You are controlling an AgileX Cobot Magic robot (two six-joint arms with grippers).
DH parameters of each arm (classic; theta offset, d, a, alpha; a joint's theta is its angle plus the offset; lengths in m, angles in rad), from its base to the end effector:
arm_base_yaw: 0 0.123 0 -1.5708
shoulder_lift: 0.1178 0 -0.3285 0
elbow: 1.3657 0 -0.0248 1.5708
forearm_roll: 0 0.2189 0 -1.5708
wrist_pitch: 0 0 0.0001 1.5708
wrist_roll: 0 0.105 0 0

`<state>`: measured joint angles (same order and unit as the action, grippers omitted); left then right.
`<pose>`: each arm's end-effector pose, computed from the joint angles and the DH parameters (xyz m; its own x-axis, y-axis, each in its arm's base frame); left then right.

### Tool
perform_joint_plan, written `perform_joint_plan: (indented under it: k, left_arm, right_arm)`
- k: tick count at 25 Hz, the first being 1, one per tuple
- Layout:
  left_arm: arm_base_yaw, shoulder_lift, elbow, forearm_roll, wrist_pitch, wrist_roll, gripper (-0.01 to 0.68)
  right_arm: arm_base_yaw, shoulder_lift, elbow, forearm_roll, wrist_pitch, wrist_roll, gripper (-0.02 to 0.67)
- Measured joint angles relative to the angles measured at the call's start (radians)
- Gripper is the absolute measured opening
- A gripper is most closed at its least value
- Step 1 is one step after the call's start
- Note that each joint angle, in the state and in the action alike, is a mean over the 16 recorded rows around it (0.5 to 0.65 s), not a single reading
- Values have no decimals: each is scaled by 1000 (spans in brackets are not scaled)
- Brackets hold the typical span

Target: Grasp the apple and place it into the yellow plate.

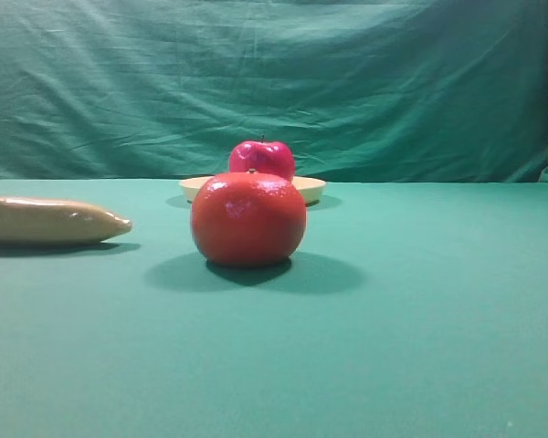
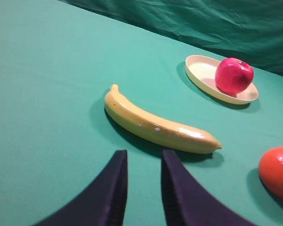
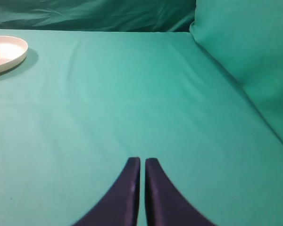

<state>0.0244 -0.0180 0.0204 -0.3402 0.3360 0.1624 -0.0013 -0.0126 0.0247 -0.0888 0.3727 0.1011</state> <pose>-0.0091 -0.0118 0.1748 -0.2412 -0.1644 -0.9564 0.0449 0.9826 -0.1802 -0.0099 -0.0034 0.1679 -0.2912 0.0187 -0.9565 0.0375 0.9993 0.0081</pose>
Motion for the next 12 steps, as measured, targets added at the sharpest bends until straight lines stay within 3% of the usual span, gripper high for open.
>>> perform_joint_plan:
  k: [12]
  left_arm:
    - [0,0,0,0,0,0,157]
  right_arm:
    - [0,0,0,1,1,-1,0]
